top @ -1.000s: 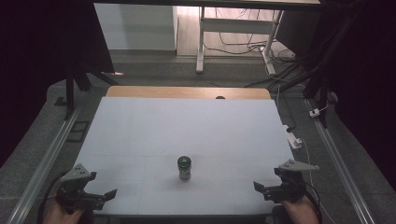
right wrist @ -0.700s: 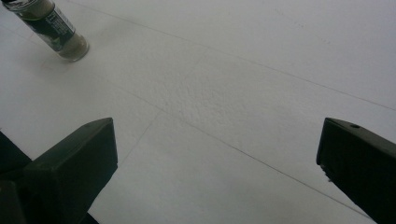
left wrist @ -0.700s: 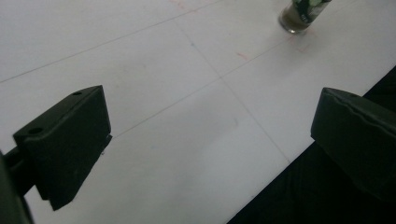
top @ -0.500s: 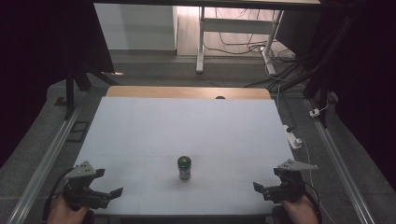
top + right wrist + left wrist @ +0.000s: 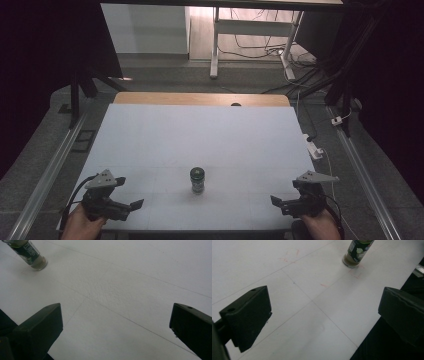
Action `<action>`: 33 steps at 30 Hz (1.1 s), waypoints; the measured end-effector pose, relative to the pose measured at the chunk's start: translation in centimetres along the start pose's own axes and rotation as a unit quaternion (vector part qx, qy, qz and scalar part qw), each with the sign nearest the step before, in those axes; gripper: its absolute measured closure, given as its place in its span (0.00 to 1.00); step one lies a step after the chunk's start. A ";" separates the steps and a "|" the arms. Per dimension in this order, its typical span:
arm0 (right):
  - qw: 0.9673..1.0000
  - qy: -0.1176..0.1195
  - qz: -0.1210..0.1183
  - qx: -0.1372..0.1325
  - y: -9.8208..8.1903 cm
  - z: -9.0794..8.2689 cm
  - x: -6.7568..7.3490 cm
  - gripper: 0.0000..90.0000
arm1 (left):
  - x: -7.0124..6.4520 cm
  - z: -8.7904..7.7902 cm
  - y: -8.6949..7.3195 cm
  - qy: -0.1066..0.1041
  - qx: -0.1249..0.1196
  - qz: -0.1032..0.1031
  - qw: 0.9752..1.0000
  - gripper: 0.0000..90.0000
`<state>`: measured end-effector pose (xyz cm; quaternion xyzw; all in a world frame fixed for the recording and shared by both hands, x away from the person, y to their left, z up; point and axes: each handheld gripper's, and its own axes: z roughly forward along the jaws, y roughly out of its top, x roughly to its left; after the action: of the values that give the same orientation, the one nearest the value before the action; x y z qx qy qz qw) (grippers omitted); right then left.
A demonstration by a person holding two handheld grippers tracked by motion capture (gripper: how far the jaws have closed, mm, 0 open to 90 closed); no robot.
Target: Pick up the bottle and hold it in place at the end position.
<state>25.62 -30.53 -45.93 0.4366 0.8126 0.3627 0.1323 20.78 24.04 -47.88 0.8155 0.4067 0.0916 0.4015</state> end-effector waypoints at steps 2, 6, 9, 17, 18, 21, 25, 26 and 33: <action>1.000 0.000 -0.002 0.000 0.0 0.0 0.0 0.00 | -0.1 0.4 0.2 0.000 -0.003 0.005 1.000 0.00; 1.000 0.000 -0.003 0.000 0.0 0.0 0.0 0.00 | -0.2 1.0 0.6 -0.006 -0.011 0.003 1.000 0.00; 1.000 -0.001 -0.004 0.000 0.0 0.1 0.1 0.00 | -0.3 1.5 1.0 -0.009 -0.010 0.005 1.000 0.00; 1.000 -0.002 -0.007 0.004 0.0 0.1 0.1 0.00 | -0.8 3.3 2.1 -0.023 0.000 0.015 1.000 0.00; 1.000 -0.001 -0.008 0.003 0.0 0.1 0.1 0.00 | -0.9 3.5 2.3 -0.024 0.002 0.018 1.000 0.00; 1.000 -0.002 -0.010 0.004 0.0 0.1 0.1 0.00 | -1.1 4.0 2.7 -0.033 -0.002 0.016 0.999 0.00; 1.000 -0.003 -0.012 0.005 0.0 0.1 0.2 0.00 | -1.3 4.8 3.1 -0.034 -0.004 0.023 0.999 0.00; 1.000 -0.003 -0.012 0.005 0.0 0.1 0.2 0.00 | -1.3 5.0 3.3 -0.033 -0.003 0.027 0.999 0.00; 1.000 -0.004 -0.015 0.007 0.1 0.2 0.2 0.00 | -1.7 6.8 4.3 -0.037 0.003 0.046 0.998 0.00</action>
<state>25.59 -30.24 -45.99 0.4270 0.8211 0.3530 0.1378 25.44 17.35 -48.89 0.8372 0.3541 0.0782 0.4095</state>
